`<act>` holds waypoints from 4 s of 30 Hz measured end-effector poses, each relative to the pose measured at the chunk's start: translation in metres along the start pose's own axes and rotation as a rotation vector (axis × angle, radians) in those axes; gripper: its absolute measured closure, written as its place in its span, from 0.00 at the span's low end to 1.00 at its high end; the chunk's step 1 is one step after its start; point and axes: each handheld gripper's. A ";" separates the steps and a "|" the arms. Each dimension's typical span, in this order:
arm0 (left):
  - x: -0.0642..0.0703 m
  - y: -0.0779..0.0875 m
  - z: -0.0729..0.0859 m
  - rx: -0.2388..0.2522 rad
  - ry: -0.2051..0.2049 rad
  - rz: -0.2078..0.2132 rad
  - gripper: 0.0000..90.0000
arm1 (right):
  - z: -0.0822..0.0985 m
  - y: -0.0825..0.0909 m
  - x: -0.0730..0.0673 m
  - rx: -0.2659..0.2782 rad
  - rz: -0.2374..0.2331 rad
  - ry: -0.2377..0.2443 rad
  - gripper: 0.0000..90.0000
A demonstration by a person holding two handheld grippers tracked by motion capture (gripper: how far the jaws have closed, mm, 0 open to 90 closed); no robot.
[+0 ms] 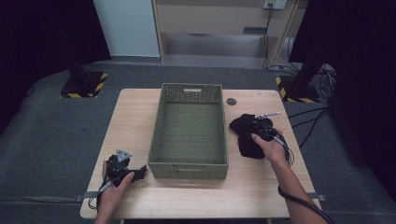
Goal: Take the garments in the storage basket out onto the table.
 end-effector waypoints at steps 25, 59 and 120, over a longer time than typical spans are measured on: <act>0.000 0.000 0.000 0.000 0.000 0.000 0.00 | 0.002 0.017 -0.010 0.004 0.007 0.026 0.08; 0.000 0.000 0.000 0.000 0.000 0.000 0.00 | 0.042 0.079 -0.033 0.114 -0.039 0.105 0.03; 0.000 0.000 0.000 0.000 0.001 -0.002 0.00 | 0.127 0.044 -0.082 0.049 -0.139 0.181 0.04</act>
Point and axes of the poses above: each handheld gripper's, and its own axes: y roughly backward along the jaws, z roughly out of its underside, x roughly to its right, and after that the axes turned 2 degrees about -z, right-handed
